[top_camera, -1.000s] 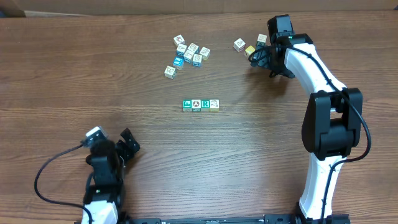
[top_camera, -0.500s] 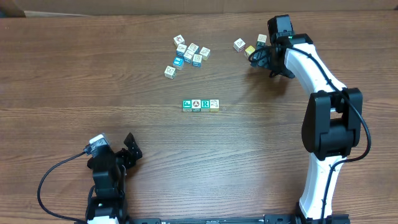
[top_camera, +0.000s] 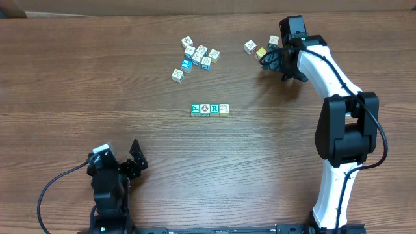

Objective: Form a horizontal line

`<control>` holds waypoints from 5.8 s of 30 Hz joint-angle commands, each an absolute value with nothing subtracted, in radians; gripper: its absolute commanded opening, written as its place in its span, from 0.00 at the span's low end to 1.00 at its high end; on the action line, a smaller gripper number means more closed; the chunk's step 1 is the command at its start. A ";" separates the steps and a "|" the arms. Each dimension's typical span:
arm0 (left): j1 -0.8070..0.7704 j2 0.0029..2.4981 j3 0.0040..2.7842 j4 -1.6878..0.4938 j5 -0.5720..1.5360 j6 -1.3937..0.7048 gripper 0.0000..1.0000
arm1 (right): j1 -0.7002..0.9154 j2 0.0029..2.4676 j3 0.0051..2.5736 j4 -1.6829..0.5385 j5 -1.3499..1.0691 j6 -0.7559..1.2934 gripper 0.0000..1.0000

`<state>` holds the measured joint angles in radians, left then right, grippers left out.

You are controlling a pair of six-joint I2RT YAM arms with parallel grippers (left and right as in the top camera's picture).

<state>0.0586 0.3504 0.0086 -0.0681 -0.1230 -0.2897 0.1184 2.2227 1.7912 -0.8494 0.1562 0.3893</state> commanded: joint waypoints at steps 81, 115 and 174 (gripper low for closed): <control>-0.006 0.004 0.006 -0.072 -0.081 -0.037 1.00 | 0.120 2.222 1.786 -0.846 0.157 0.392 1.00; -0.006 0.004 0.006 -0.072 -0.081 -0.037 1.00 | 0.117 1.684 1.786 -0.843 0.157 0.392 1.00; -0.006 0.004 0.006 -0.072 -0.081 -0.037 1.00 | 0.117 0.361 0.399 -0.636 0.092 0.230 1.00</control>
<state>-0.0006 0.0158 0.0086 -0.0719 -0.0887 -0.0486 0.1184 0.4259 0.4557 -0.6659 0.1154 0.2523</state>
